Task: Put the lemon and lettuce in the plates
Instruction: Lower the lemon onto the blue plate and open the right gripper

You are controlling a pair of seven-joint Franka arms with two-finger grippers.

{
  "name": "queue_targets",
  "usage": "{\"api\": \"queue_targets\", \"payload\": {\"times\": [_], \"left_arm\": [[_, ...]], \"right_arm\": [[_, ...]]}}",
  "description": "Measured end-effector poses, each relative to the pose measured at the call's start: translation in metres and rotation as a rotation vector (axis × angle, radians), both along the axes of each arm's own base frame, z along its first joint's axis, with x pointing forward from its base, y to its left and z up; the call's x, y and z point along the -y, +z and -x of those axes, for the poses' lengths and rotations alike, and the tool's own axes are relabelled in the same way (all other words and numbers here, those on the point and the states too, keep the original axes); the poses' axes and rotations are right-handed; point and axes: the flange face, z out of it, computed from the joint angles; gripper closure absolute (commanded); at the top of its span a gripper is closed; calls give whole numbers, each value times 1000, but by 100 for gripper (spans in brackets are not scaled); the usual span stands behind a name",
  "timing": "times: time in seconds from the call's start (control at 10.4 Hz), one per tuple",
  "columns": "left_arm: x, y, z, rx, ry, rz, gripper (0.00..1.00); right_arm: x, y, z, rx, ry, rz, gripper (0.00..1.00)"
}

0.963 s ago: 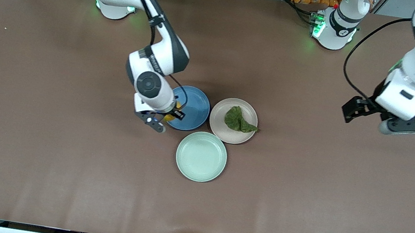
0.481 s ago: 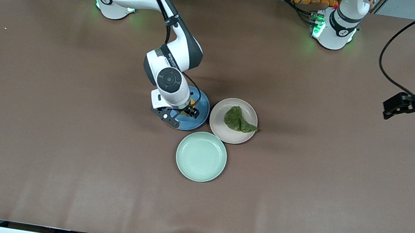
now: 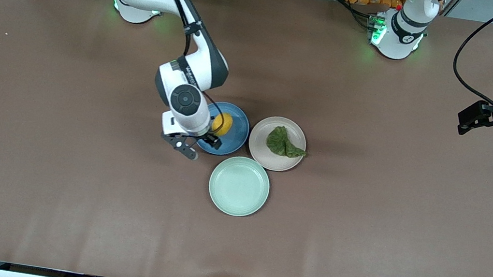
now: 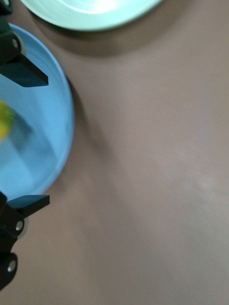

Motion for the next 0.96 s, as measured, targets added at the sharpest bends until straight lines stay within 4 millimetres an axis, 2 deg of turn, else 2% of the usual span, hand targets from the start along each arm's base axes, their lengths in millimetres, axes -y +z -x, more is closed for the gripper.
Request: {"api": "queue_targets", "payload": {"times": [0.19, 0.48, 0.67, 0.96], "left_arm": [[0, 6, 3, 9, 1, -1, 0], [1, 6, 7, -6, -1, -4, 0], [3, 4, 10, -29, -4, -7, 0], [13, 2, 13, -51, -16, 24, 0]], "right_arm": [[51, 20, -28, 0, 60, -1, 0], [151, 45, -65, -25, 133, -20, 0], [213, 54, -80, -39, 178, -35, 0], [319, 67, -93, -37, 223, -60, 0]]}}
